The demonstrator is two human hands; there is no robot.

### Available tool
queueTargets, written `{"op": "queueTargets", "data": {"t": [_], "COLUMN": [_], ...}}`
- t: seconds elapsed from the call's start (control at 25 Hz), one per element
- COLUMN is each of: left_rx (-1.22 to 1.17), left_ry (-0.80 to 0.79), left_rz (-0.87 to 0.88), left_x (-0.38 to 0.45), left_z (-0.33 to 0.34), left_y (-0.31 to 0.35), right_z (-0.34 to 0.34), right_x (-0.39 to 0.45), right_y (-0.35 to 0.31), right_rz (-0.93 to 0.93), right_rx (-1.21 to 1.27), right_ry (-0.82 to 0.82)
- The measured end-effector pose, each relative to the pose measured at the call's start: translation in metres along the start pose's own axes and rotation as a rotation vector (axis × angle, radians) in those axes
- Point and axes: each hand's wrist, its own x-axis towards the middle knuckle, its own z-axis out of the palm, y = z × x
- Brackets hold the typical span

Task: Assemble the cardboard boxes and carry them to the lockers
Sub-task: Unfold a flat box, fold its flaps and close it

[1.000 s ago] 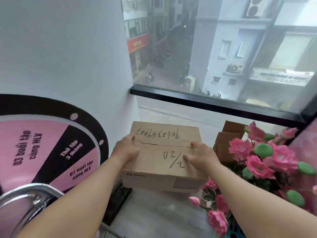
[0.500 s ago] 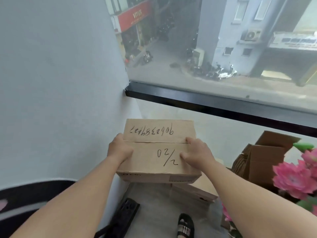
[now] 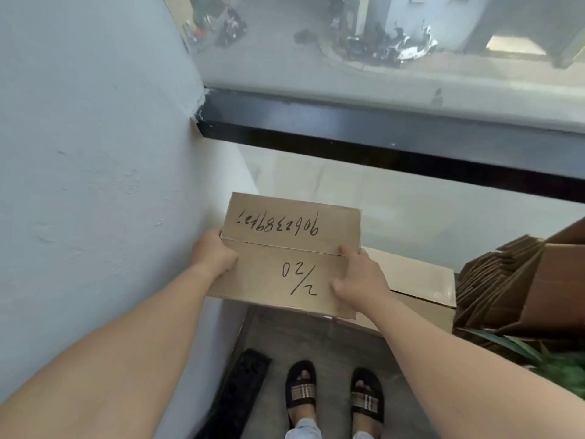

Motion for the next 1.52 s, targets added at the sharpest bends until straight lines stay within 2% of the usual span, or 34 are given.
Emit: {"op": "queueTargets", "data": {"t": [0.16,0.32,0.64,0.88,1.04,1.12,1.28,1.52], "left_rx": [0.084,0.117,0.119,0.242,0.393,0.374,0.350,0.312], "left_ry": [-0.010,-0.086,-0.149,-0.197,-0.161,-0.177,-0.313,-0.470], "left_rz": [0.061,0.111,0.147,0.146,0.228,0.300,0.471,0.704], "left_x": [0.056,0.084,0.113,0.111,0.083,0.060,0.007,-0.086], "left_z": [0.028,0.048,0.077,0.073,0.056,0.046,0.030,0.020], "left_y": [-0.021,-0.042,-0.064,-0.061,-0.032,-0.006,0.057,0.155], "right_z": [0.048,0.081,0.090,0.083,0.053,0.029,-0.026,-0.102], "right_x": [0.034,0.048,0.071,0.068,0.054,0.038,-0.014,-0.121], "right_y": [0.002,0.013,0.026,0.019,0.009,0.001,0.001,0.045], "right_rz": [0.050,0.109,0.135,0.097,0.109,0.110,0.131,0.280], "right_rx": [0.066,0.074,0.041,0.035,0.094,0.102,0.184,0.253], "right_ry": [-0.046,-0.068,-0.073,-0.082,-0.016,0.014,0.086,0.251]}}
